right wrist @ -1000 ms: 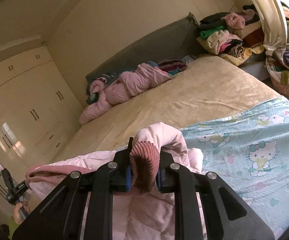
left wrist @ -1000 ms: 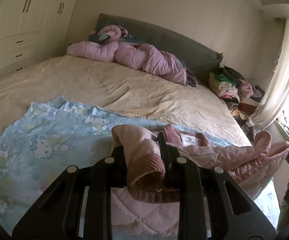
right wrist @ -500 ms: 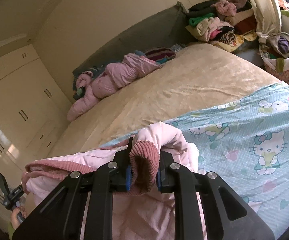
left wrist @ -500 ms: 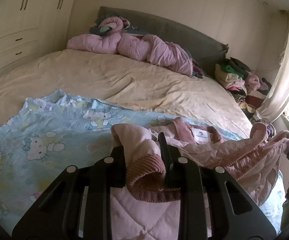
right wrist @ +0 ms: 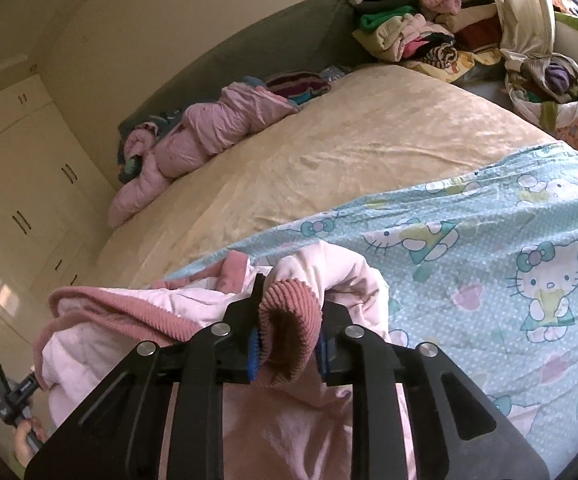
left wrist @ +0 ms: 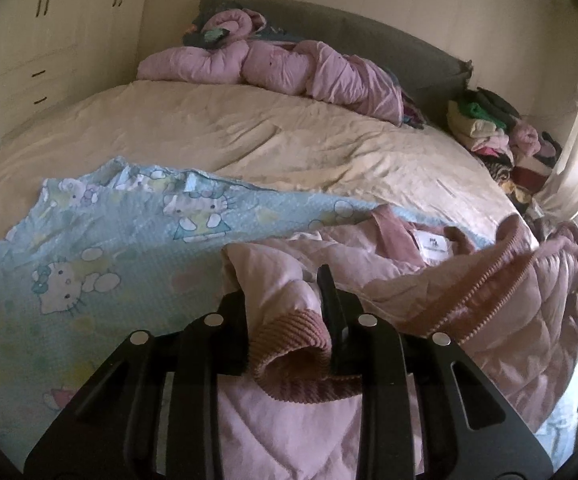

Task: Fold large clothes
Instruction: 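Lay the hem down on the jacket and open both tools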

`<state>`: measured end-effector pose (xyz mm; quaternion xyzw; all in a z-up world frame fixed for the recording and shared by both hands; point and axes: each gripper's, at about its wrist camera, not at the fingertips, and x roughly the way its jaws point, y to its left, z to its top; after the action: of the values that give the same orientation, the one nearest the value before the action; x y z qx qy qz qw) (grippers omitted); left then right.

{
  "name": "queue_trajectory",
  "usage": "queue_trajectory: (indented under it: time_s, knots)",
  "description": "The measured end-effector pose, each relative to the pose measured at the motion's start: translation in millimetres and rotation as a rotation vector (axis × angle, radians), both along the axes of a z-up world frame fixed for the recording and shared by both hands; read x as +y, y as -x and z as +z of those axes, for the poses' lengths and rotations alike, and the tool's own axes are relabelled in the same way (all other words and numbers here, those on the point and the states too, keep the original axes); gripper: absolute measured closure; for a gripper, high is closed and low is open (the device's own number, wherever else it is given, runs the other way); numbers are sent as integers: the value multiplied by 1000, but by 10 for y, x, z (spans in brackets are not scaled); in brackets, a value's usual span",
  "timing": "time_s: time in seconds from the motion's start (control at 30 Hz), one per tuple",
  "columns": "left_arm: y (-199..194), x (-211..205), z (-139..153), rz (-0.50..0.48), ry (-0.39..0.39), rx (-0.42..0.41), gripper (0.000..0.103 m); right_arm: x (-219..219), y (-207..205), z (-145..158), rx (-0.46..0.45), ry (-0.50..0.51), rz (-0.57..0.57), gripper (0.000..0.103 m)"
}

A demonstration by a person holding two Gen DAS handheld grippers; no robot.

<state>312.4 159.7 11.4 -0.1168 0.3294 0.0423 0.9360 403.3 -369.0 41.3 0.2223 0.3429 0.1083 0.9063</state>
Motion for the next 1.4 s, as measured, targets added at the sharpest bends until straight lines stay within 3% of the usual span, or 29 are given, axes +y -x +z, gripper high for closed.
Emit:
queue_trajectory:
  time_s: [0.13,0.2,0.23,0.27,0.4,0.57,0.6,0.63,0.7,0.87,0.93,1.03,1.2,1.4]
  knots:
    - [-19,37,-63,7,21,3,83,-39,36,11,-17,-61,8,68]
    - [-28,41,-69,6,20,3,83,-54,98,42,-51,-104,26,43]
    - [-27,43,-68,7,20,3,83,-51,128,70,-65,-113,28,21]
    - [-27,43,-67,8,20,2,83,-31,187,113,-87,-100,17,13]
    - [-25,47,-86,5,32,-5,80,180,230,88,-70,-7,81,13]
    - [5,15,-38,-2,46,-35,70,488,161,-221,63,140,131,13]
    - [32,15,-14,-12,58,-47,62,521,157,-277,75,153,129,13]
    - [66,9,20,-20,66,-64,47,537,174,-294,74,159,130,13]
    - [160,-19,123,1,31,-104,26,568,199,-300,64,180,131,13]
    - [361,-40,327,-1,0,-174,23,549,273,-223,38,201,125,13]
    - [431,-40,328,15,-41,-172,13,504,305,-173,20,227,110,13]
    - [489,-2,223,35,-71,-143,12,415,302,-132,17,272,93,10]
    - [487,159,-174,52,-27,-24,10,295,195,-255,77,345,85,9]
    - [535,170,-493,28,2,49,10,203,237,-487,109,327,106,10]
